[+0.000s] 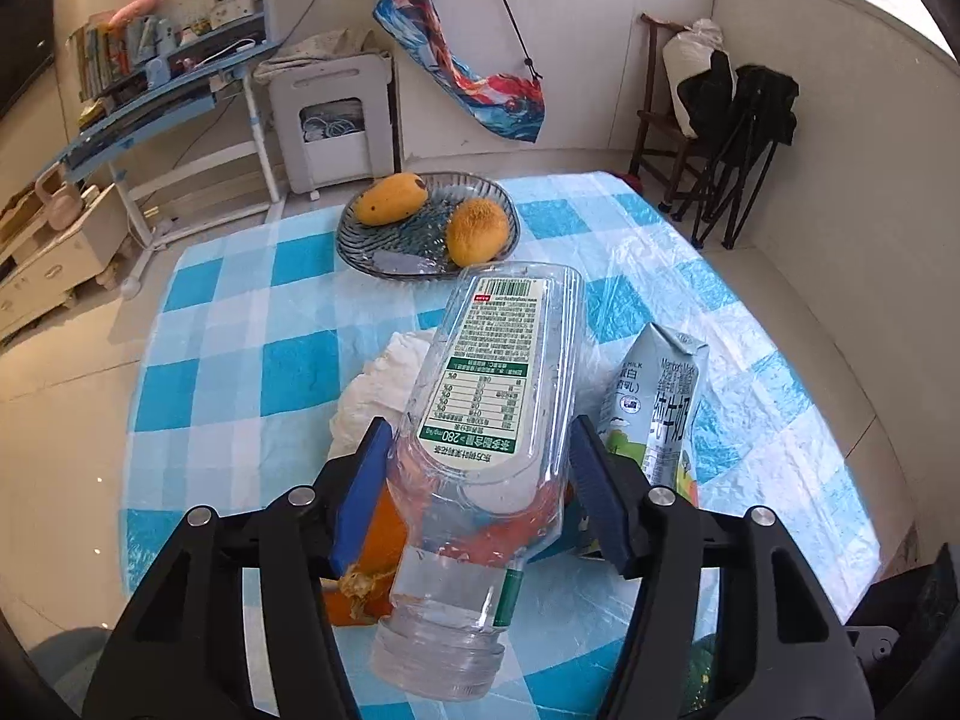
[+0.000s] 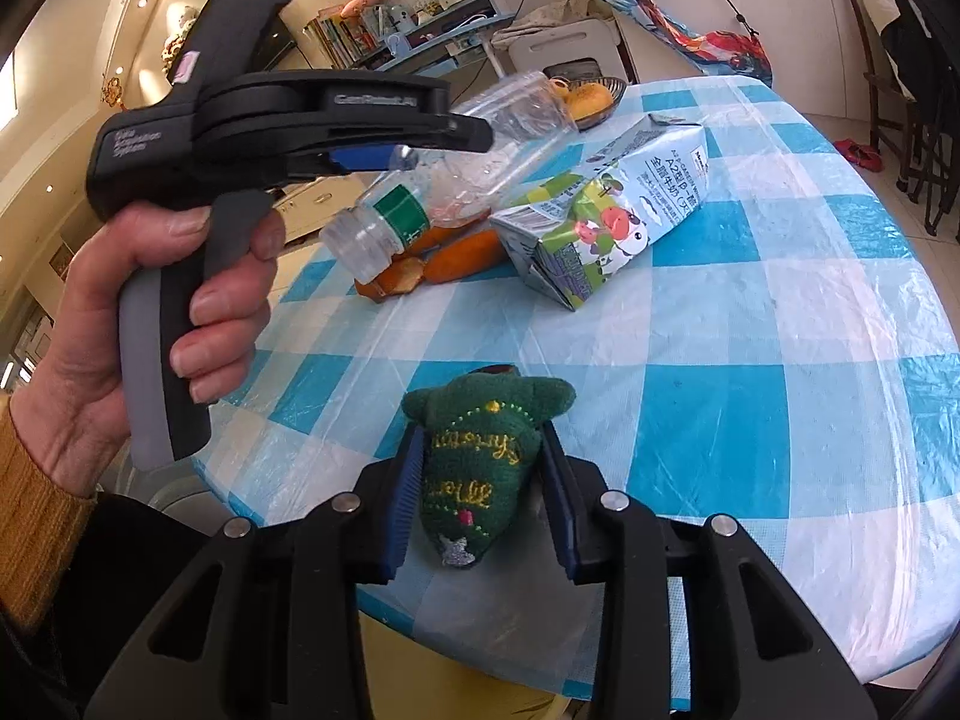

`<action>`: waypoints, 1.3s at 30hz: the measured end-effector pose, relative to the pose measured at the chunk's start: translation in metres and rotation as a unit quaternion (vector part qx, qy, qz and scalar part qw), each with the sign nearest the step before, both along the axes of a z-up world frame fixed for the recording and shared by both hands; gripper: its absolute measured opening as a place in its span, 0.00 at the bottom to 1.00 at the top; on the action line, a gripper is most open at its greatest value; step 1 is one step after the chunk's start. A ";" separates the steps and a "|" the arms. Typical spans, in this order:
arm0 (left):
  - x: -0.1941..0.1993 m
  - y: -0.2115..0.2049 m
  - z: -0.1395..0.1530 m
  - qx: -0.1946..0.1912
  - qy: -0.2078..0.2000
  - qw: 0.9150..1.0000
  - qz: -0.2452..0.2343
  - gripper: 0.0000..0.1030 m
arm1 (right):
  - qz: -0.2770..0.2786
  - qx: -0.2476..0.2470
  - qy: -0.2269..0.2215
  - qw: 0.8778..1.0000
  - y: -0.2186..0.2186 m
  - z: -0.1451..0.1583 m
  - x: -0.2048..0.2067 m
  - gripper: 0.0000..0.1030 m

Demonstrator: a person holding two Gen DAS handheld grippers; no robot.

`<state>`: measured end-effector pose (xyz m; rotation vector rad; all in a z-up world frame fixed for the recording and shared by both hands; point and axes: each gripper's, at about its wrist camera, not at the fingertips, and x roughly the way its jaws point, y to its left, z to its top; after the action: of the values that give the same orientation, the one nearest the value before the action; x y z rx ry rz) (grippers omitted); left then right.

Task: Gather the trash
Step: 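Carry plush and bottle over the yellow basin and open both tools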

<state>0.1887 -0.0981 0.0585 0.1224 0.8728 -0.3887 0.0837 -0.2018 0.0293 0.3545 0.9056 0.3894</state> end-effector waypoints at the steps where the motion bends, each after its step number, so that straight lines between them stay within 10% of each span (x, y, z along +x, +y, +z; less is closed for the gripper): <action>1: -0.005 0.011 0.007 -0.014 -0.004 1.000 0.010 0.56 | 0.000 0.003 -0.003 1.000 -0.001 0.002 0.000 0.36; 10: -0.090 0.094 0.041 -0.070 -0.019 0.995 0.075 0.56 | 0.032 0.021 -0.038 0.999 0.012 0.031 -0.028 0.37; 23: -0.234 0.106 -0.025 -0.080 0.066 0.987 0.124 0.56 | 0.129 -0.028 0.006 0.991 0.055 0.010 -0.105 0.38; 28: -0.253 0.109 -0.066 -0.074 0.132 0.976 0.155 0.54 | 0.121 -0.067 0.014 0.990 0.056 0.003 -0.101 0.51; 39: -0.263 0.087 -0.068 -0.022 0.103 0.986 0.127 0.55 | 0.043 -0.012 -0.049 0.998 0.018 0.029 -0.124 0.75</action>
<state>-0.0743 -0.0109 -0.0094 -0.0711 1.0681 -0.1840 -0.0407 -0.1839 0.0580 0.2718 0.8300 0.4702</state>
